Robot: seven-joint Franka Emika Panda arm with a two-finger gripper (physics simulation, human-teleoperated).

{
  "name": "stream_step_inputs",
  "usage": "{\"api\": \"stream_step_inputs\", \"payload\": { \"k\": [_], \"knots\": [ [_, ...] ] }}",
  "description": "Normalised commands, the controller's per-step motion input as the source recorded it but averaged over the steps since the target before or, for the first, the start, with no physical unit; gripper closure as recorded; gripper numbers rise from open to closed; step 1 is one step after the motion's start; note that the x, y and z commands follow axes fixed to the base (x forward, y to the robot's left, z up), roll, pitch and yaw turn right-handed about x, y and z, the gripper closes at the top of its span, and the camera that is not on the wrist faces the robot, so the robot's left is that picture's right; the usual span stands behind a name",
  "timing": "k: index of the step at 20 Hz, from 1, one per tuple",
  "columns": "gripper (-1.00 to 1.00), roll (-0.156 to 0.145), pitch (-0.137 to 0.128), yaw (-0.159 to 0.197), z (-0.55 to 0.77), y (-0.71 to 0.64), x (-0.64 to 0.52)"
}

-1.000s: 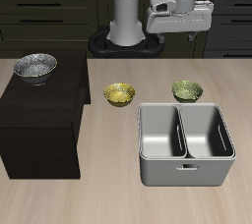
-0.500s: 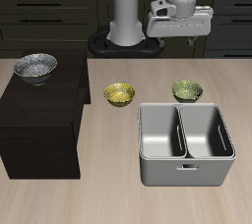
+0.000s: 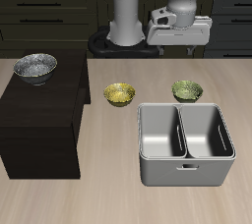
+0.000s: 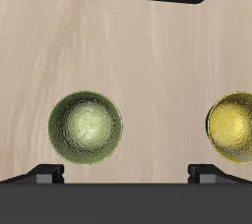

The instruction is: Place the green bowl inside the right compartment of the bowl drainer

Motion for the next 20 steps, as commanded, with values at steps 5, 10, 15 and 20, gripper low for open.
{"api": "stream_step_inputs", "payload": {
  "k": [5, 10, 15, 20],
  "knots": [
    [-1.00, 0.008, -0.021, -0.036, -0.30, 0.04, -0.04],
    [-1.00, 0.006, -0.011, -0.001, -0.30, 0.06, -0.04],
    [-1.00, 0.014, 0.007, -0.019, -0.40, 0.07, -0.10],
    [-1.00, 0.003, 0.002, -0.001, -0.24, -0.01, -0.03]
  ]
}}
